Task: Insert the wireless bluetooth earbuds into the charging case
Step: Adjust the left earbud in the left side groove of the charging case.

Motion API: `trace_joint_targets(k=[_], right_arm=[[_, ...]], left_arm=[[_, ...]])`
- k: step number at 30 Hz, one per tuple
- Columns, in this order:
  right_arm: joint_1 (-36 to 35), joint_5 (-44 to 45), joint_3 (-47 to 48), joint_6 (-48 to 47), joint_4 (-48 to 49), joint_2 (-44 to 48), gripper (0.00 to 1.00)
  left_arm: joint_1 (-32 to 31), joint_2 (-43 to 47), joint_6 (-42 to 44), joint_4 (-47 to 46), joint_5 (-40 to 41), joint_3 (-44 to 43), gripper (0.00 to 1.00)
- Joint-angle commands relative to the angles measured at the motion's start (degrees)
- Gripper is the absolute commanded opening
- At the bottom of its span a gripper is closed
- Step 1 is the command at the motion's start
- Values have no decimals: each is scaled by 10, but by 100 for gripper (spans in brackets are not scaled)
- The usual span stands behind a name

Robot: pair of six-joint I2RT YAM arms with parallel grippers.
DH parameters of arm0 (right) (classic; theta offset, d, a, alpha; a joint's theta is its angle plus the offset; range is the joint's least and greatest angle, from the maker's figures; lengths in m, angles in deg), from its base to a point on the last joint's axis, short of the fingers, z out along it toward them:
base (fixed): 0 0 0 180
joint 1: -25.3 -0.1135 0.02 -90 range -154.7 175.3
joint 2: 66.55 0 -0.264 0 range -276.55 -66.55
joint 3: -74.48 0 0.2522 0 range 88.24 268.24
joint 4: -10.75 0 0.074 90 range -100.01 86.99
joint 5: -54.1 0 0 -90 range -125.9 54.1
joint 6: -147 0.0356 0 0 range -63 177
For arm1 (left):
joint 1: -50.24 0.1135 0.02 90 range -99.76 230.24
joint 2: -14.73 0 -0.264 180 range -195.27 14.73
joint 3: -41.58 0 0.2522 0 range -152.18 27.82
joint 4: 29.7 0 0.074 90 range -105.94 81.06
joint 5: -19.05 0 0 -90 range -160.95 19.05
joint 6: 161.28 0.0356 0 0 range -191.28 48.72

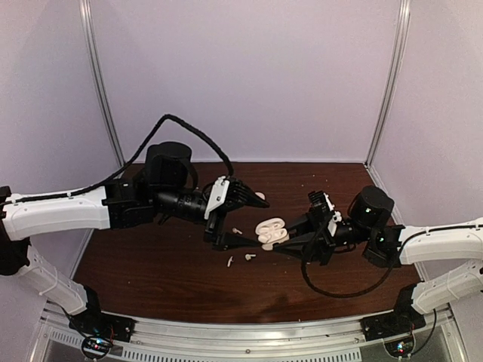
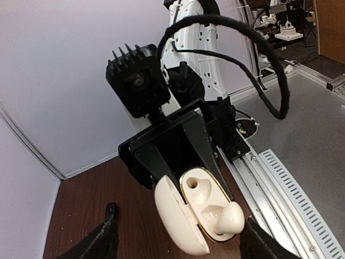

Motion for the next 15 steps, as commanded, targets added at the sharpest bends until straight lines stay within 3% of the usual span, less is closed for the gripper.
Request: trace_joint_targets(k=[1, 15], right_arm=[[-4, 9, 12, -7, -6, 1, 0], [-4, 17, 2, -11, 4, 14, 0]], left_arm=[[0, -9, -18, -24, 2, -27, 79], [0, -30, -71, -25, 27, -39, 77]])
